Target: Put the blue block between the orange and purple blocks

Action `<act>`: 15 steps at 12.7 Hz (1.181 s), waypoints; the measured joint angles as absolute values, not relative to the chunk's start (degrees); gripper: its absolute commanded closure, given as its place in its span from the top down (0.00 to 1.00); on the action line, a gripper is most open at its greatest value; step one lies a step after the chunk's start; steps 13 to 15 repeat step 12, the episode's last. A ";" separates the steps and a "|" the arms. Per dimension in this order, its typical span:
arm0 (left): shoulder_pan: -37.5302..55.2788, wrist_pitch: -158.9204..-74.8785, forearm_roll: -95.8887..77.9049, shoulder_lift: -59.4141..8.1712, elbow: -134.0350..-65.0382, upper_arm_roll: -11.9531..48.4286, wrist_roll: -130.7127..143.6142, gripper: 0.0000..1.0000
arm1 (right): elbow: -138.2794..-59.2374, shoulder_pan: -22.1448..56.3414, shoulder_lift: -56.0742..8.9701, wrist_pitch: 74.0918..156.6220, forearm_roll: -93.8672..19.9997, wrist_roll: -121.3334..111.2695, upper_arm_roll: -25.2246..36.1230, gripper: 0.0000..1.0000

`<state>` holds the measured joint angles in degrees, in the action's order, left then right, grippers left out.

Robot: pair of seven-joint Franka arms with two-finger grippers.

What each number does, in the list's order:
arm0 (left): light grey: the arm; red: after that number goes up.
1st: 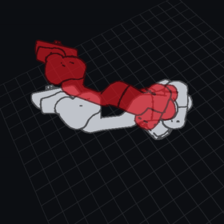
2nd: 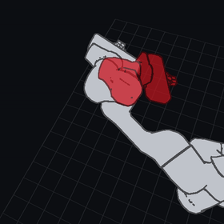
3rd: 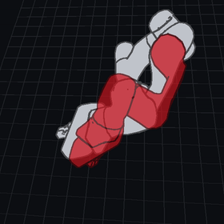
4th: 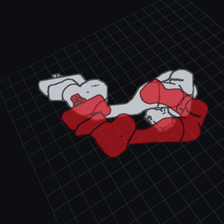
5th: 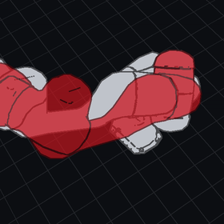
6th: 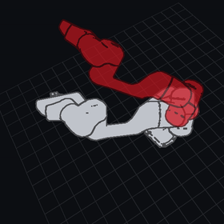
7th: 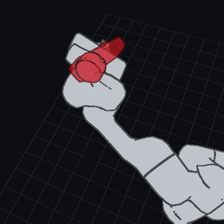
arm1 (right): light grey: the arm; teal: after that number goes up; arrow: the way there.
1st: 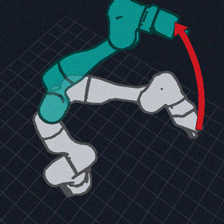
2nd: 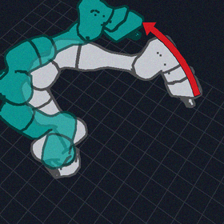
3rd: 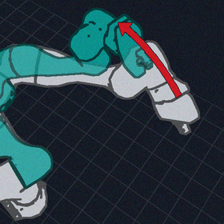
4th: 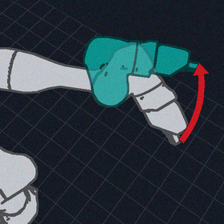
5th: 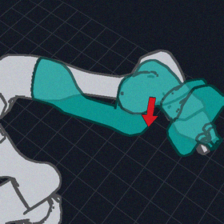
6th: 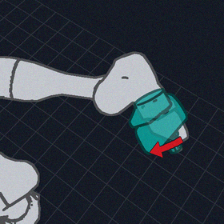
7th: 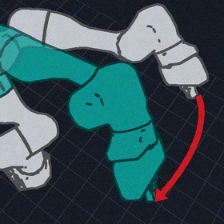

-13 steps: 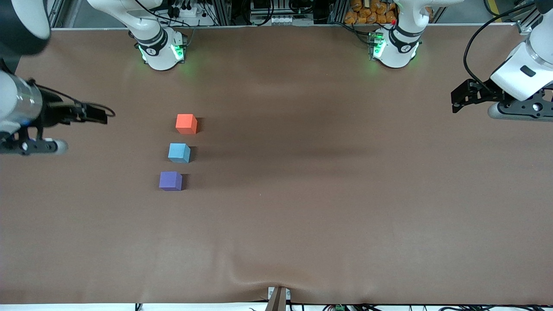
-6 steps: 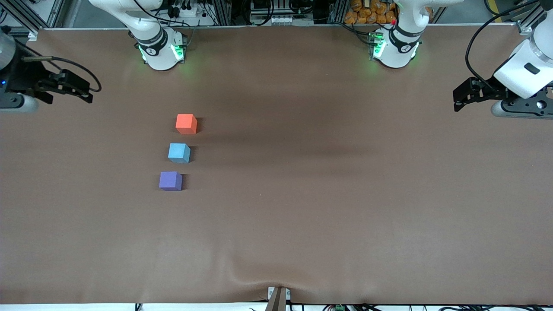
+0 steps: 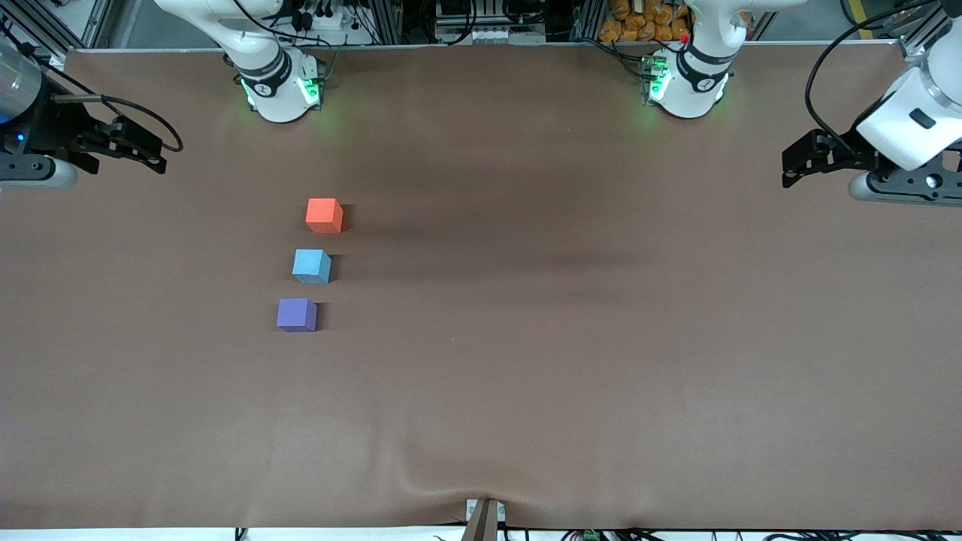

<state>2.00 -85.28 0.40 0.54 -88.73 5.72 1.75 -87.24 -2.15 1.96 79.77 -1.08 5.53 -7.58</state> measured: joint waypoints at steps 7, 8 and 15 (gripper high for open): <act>1.05 -85.13 0.40 0.54 -88.73 5.65 1.21 1.00 | -87.23 -2.18 2.01 80.00 -0.78 0.81 -6.99 1.00; 1.05 -85.13 0.40 0.54 -88.73 5.65 1.21 1.00 | -87.23 -2.20 2.01 80.01 -0.80 0.81 -6.98 1.00; 1.05 -85.13 0.40 0.54 -88.73 5.65 1.21 1.00 | -87.23 -2.56 2.01 80.02 -0.95 0.80 -6.84 1.00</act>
